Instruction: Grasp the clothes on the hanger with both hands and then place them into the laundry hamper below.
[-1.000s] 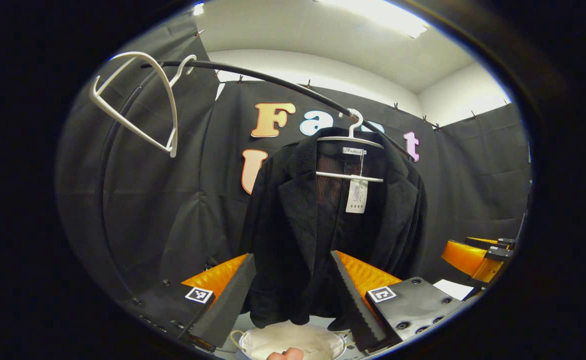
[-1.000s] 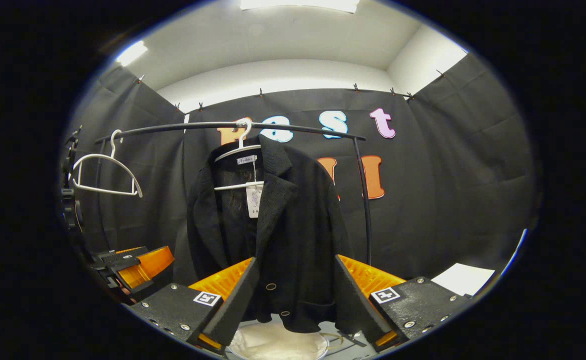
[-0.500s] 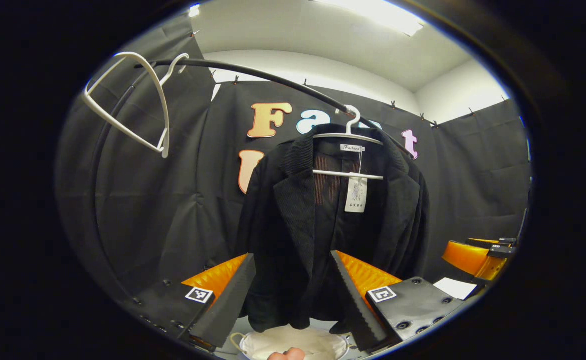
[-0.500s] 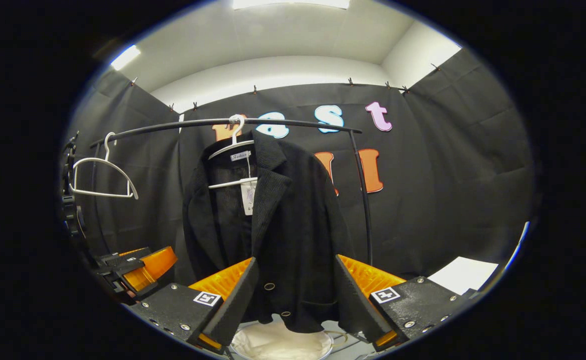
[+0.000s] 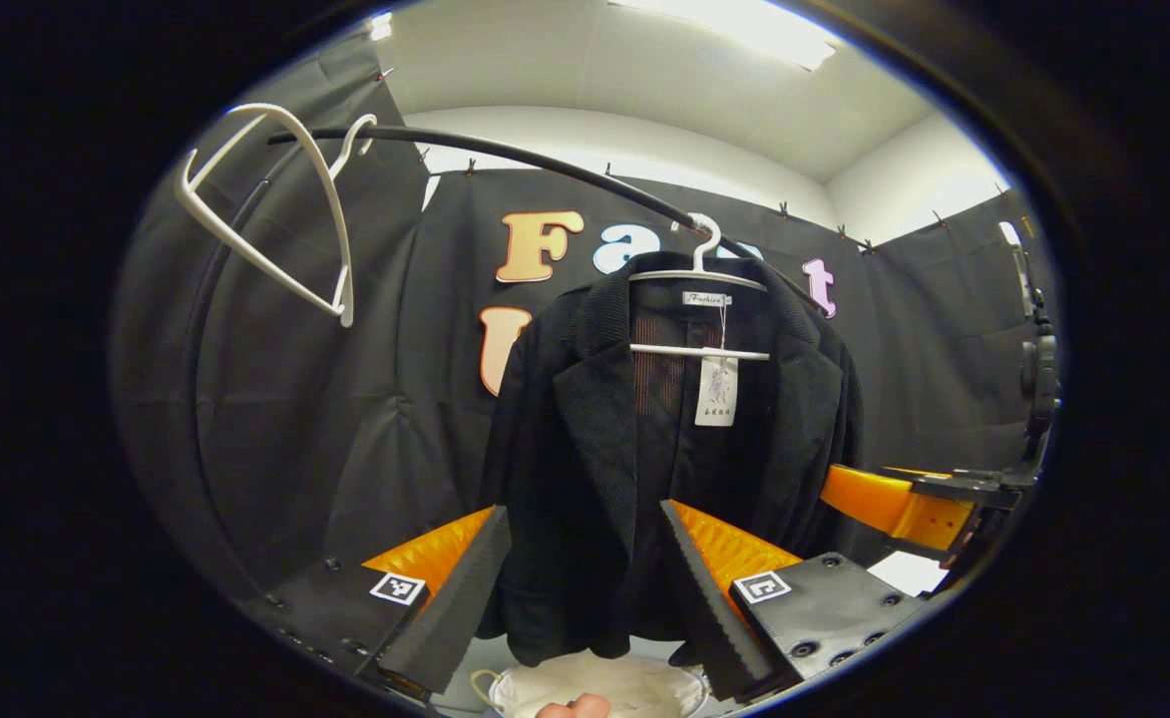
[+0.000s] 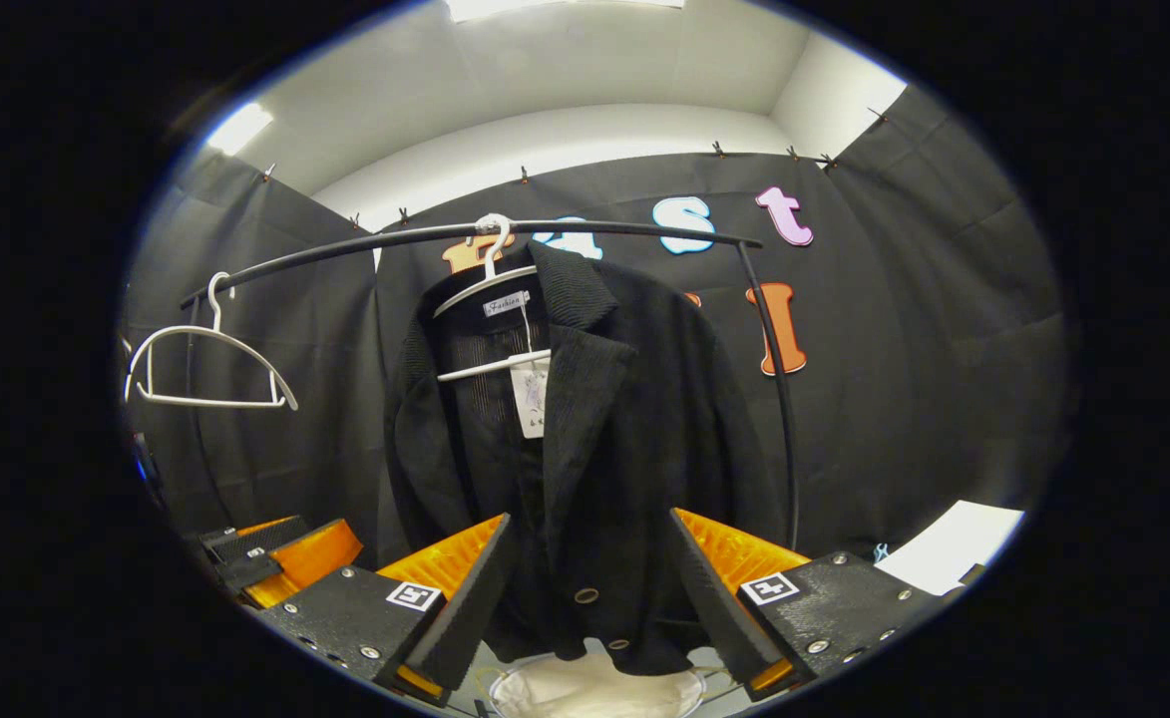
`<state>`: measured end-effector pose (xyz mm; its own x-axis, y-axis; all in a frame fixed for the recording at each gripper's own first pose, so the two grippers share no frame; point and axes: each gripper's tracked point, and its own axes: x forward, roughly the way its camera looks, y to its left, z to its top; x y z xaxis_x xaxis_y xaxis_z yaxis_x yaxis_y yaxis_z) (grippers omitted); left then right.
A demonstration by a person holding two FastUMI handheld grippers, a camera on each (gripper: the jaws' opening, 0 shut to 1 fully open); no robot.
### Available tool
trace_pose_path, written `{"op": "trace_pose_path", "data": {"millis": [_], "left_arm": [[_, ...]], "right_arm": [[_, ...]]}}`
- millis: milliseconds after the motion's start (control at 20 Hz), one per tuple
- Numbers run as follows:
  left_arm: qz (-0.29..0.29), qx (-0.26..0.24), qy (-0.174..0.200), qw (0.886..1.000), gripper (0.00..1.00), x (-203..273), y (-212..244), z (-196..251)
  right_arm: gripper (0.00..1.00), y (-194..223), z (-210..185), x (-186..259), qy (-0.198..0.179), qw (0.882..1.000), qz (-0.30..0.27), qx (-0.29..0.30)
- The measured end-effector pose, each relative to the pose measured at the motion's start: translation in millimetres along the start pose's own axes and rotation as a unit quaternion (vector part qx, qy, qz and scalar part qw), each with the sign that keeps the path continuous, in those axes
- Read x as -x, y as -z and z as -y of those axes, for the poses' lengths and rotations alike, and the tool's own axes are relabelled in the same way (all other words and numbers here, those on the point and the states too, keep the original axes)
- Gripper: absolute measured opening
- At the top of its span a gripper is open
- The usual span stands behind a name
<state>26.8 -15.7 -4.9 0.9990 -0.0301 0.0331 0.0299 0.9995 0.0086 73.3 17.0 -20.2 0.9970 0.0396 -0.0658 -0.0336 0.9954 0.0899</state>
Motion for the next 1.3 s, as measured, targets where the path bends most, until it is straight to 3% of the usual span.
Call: {"op": "trace_pose_path", "data": {"millis": [50,100,200,300,400,450,500,550,600,700,800,900,1100,1250,1300], "left_arm": [[-0.004,0.002,0.003,1.000,0.93,-6,4,0],[-0.007,0.004,0.006,1.000,0.97,-12,6,0],[-0.007,0.006,0.006,1.000,0.96,-23,10,-3],[-0.012,0.000,0.006,1.000,0.96,-33,19,-4],[-0.012,-0.003,0.006,1.000,0.97,-42,25,-2],[-0.013,0.002,0.009,1.000,0.96,-46,30,0],[-0.015,0.007,0.013,1.000,0.93,-52,34,3],[-0.018,0.013,0.016,1.000,1.00,-57,39,5],[-0.020,0.018,0.019,0.999,1.00,-63,43,7],[-0.021,0.022,0.022,0.999,0.96,-74,47,11],[-0.016,0.022,0.028,0.999,0.93,-87,46,18],[-0.007,0.019,0.026,0.999,0.96,-100,43,22],[0.001,0.011,0.019,1.000,0.93,-131,42,26],[0.014,-0.003,-0.006,1.000,1.00,-150,41,23],[0.016,-0.011,-0.014,1.000,0.97,-153,41,22]], "right_arm": [[0.99,1,-3,-13,0.000,1.000,-0.003,-0.001],[0.94,1,-5,-25,0.000,1.000,-0.003,-0.001],[0.99,2,-5,-47,0.001,1.000,-0.004,0.000],[0.94,6,-4,-64,0.007,1.000,-0.009,0.005],[0.99,11,1,-77,0.013,1.000,-0.017,0.014],[0.81,13,2,-81,0.015,1.000,-0.019,0.017],[0.90,15,6,-84,0.021,0.999,-0.020,0.020],[0.70,18,8,-85,0.023,0.999,-0.022,0.022],[0.80,20,10,-87,0.025,0.999,-0.025,0.023],[0.69,22,15,-88,0.029,0.999,-0.028,0.031],[0.36,18,27,-85,0.049,0.998,-0.022,0.044],[0.03,15,33,-80,0.056,0.997,-0.023,0.048],[0.03,6,33,-68,0.047,0.997,-0.023,0.055],[0.03,0,31,-60,0.040,0.997,-0.017,0.059],[0.03,-3,31,-58,0.041,0.997,-0.013,0.063]]}}
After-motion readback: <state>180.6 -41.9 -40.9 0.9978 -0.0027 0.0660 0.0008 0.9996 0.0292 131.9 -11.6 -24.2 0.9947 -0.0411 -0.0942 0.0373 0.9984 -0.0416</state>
